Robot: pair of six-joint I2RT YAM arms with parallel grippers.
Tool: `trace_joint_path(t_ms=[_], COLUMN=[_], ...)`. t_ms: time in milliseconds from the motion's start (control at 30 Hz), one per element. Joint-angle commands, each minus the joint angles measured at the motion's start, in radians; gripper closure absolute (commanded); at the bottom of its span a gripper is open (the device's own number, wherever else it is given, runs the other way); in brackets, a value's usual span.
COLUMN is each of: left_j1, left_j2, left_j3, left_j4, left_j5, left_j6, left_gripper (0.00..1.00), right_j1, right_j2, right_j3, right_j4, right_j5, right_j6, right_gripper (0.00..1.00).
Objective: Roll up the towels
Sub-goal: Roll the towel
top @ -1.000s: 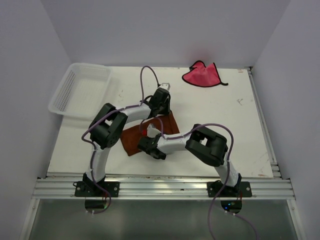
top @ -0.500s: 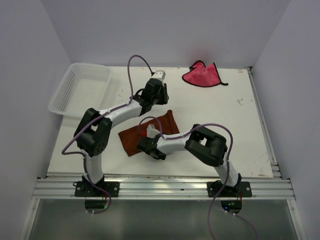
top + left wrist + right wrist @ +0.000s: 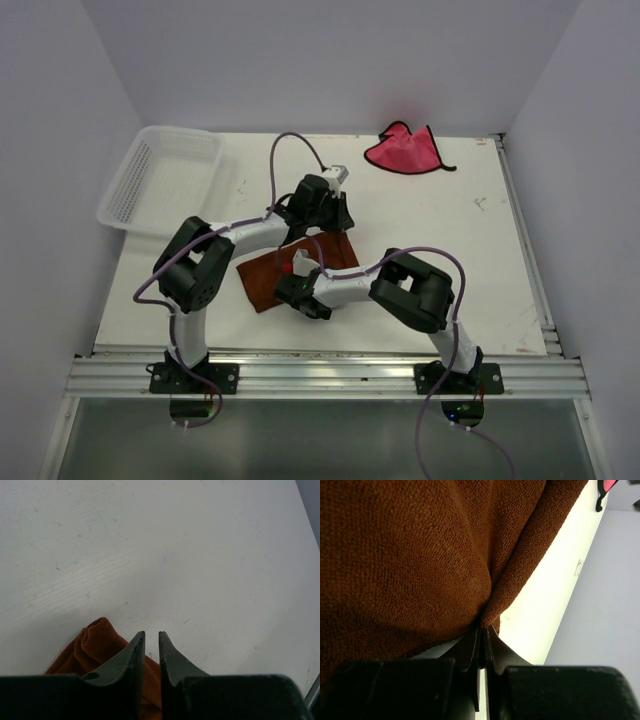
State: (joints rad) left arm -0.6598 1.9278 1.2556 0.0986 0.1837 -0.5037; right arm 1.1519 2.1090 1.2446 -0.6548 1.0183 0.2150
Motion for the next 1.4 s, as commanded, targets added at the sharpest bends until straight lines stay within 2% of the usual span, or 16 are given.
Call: trace_joint_path(t_ms=[0,167,400,600,800,867,1067,1133,1233,1367], left_j1=[0.005,0.006,0.009,0.017,0.038,0.040,0.040,0.040,0.040,0.040], left_j2=[0.045,0.077,0.071,0.082,0.112,0.122,0.128,0.128,0.126,0.123], left_j3=[-0.013,-0.018,-0.073,-0.134,-0.140,-0.133,-0.119,-0.119,-0.119,-0.116], left_j4=[0.096,0.038,0.006,0.081,0.135,0.135,0.133,0.135,0.136,0.132], left_j5=[0.109,0.070,-0.010,-0.069,-0.073,-0.075,-0.067,-0.069,-0.066,-0.066], left_j6=[0.011,0.004,0.011,0.004,0.002,0.010,0.011,0.008,0.008,0.011], left_gripper=[0.80,0.85,0.87,0.87,0.87,0.87,0.87,0.87,0.87,0.87], right_j1=[0.002,-0.001,-0.003,-0.003,-0.006,-0.008,-0.015,-0.015,-0.017,-0.026], right_j2=[0.040,0.040,0.049,0.031,-0.047,-0.121,-0.363,-0.412,-0.478,-0.605], right_j3=[0.015,0.010,0.012,0.019,-0.023,-0.079,-0.232,-0.272,-0.303,-0.358], right_j4=[0.015,0.014,0.009,0.004,0.070,0.105,0.237,0.261,0.258,0.286], right_j5=[-0.093,-0.095,-0.103,-0.110,-0.179,-0.230,-0.436,-0.463,-0.495,-0.541], right_j6=[0.017,0.024,0.034,0.041,0.040,0.038,0.038,0.040,0.038,0.055], right_gripper=[1.00,1.00,1.00,0.99,0.88,0.85,0.64,0.59,0.55,0.55])
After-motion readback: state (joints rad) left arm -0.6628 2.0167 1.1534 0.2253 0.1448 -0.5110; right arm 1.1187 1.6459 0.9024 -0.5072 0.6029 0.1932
